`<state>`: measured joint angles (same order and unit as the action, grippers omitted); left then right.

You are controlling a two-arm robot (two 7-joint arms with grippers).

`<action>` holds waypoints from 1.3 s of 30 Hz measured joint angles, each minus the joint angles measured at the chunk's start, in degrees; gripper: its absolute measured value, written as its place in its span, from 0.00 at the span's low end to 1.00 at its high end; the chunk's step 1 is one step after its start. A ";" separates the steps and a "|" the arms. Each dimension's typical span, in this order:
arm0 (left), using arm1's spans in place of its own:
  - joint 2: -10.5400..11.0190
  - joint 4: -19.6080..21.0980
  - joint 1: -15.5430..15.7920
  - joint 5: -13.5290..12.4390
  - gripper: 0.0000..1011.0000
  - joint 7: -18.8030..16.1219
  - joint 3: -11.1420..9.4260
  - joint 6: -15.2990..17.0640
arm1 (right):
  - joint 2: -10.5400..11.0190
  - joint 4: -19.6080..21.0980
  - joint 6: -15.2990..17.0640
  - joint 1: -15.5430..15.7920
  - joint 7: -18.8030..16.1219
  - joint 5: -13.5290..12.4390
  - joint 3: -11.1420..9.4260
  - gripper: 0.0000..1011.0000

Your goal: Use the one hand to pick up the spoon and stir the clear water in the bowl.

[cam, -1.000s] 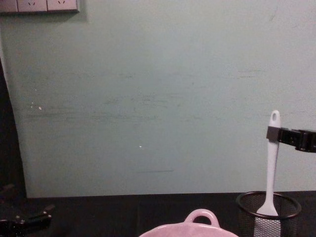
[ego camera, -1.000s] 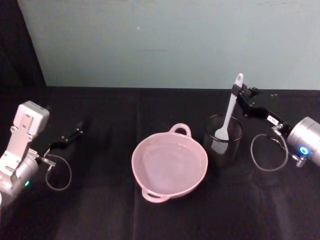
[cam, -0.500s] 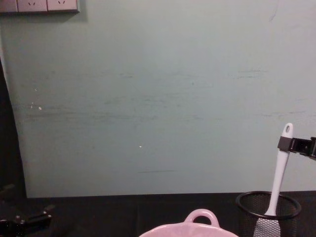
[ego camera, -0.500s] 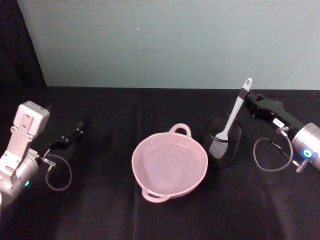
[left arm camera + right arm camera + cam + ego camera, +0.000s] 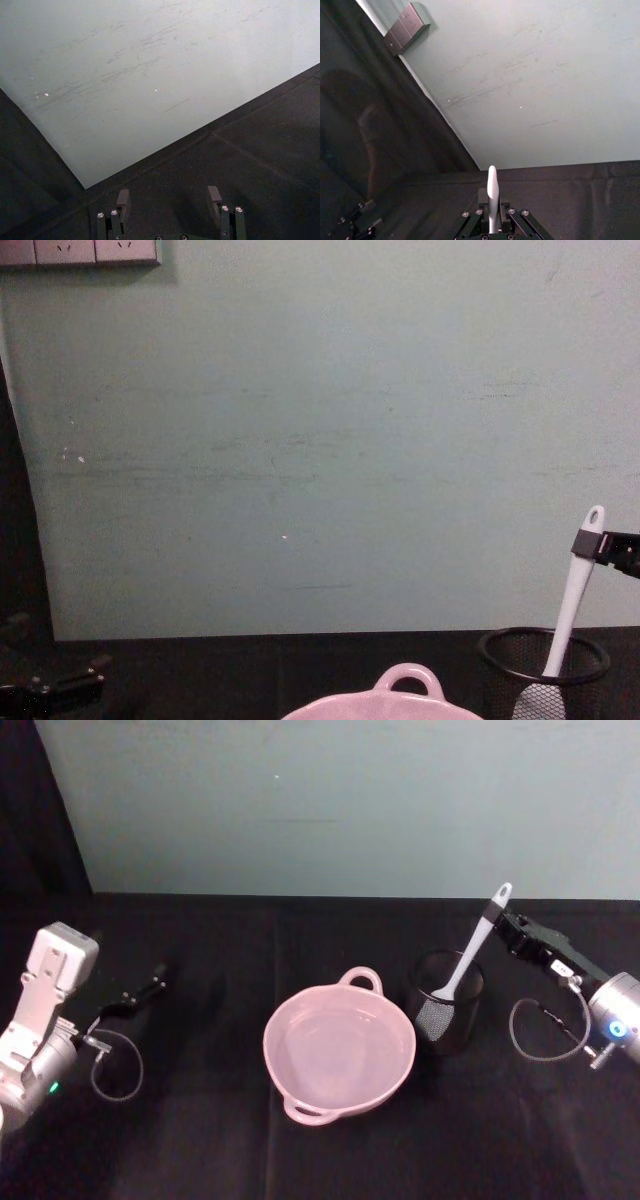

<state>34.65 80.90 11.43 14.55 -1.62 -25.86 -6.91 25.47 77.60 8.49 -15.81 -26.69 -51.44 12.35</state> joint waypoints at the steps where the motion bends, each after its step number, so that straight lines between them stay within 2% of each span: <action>1: 0.00 0.00 0.00 0.00 0.99 0.00 0.00 0.00 | 0.03 -0.37 0.07 -0.20 -0.19 -0.24 0.11 0.12; 8: 0.00 0.00 0.00 0.00 0.99 0.00 0.00 0.00 | 0.57 -4.38 1.66 -2.71 -3.43 -2.85 1.48 0.12; 13: 0.00 0.00 0.00 0.00 0.99 0.00 0.00 0.00 | 1.07 -6.50 3.37 -4.27 -4.79 -4.07 2.60 0.23; 19: 0.00 0.00 0.00 0.00 0.99 0.00 0.00 0.00 | 1.60 -8.04 4.74 -5.20 -4.88 -5.28 3.55 0.43; 23: 0.00 0.00 0.00 0.00 0.99 0.00 0.00 0.00 | 2.11 -8.27 4.76 -5.18 -4.60 -5.88 3.89 0.59; 26: 0.00 0.00 0.00 0.00 0.99 0.00 0.00 0.00 | 2.47 -8.27 4.63 -5.00 -4.54 -6.13 4.15 0.65; 30: 0.00 0.00 0.00 0.00 0.99 0.00 0.00 0.00 | 3.53 -7.47 4.14 -4.18 -3.92 -6.47 4.47 0.81; 36: 0.00 0.00 0.00 0.00 0.99 0.00 0.00 0.00 | 6.48 -2.87 2.39 -2.06 -0.66 -3.86 5.51 0.94; 37: 0.00 0.00 0.00 0.00 0.99 0.00 0.00 0.00 | 7.64 -0.93 1.92 -1.26 0.60 -2.52 5.82 0.96; 38: 0.00 0.00 0.00 0.00 0.99 0.00 0.00 0.00 | 7.64 -0.93 1.92 -1.26 0.60 -2.52 5.82 0.99; 39: 0.00 0.00 0.00 0.00 0.99 0.00 0.00 0.00 | 8.91 1.14 1.42 -0.39 2.07 -0.87 6.13 0.99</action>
<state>34.64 80.90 11.43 14.55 -1.62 -25.86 -6.91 34.38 78.74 9.91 -16.21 -24.63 -52.31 18.48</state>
